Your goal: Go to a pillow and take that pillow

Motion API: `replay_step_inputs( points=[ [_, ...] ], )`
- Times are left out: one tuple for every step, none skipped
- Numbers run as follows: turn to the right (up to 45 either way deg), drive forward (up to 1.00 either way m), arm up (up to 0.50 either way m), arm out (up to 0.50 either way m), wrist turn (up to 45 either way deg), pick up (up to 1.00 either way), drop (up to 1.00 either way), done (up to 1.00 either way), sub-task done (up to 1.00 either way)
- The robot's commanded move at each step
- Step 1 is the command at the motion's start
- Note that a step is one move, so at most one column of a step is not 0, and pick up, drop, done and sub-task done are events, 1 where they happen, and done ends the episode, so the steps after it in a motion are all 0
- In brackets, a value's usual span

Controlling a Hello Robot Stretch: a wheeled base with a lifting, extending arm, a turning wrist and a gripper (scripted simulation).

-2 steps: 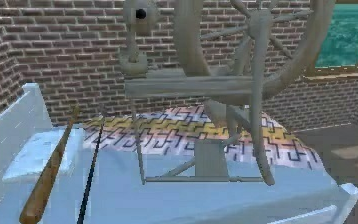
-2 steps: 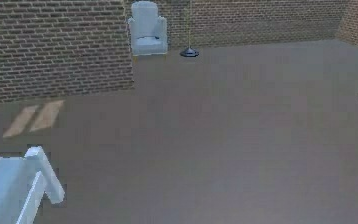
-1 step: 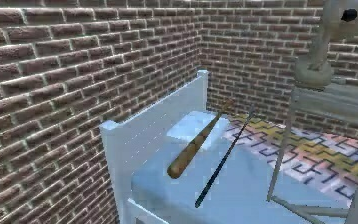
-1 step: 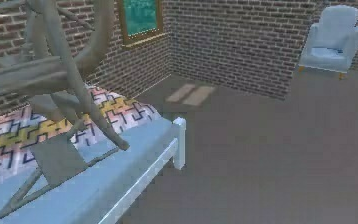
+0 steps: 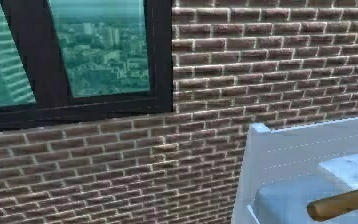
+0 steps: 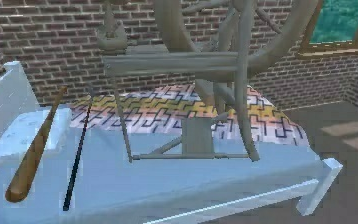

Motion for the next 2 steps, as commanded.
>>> replay_step_inputs(
  points=[
    [-36.0, 0.00, 0.00, 0.00, 0.0, 0.00, 0.00, 0.00, 0.00],
    [45.0, 0.00, 0.00, 0.00, 0.0, 0.00, 0.00, 0.00, 0.00]
  ],
)
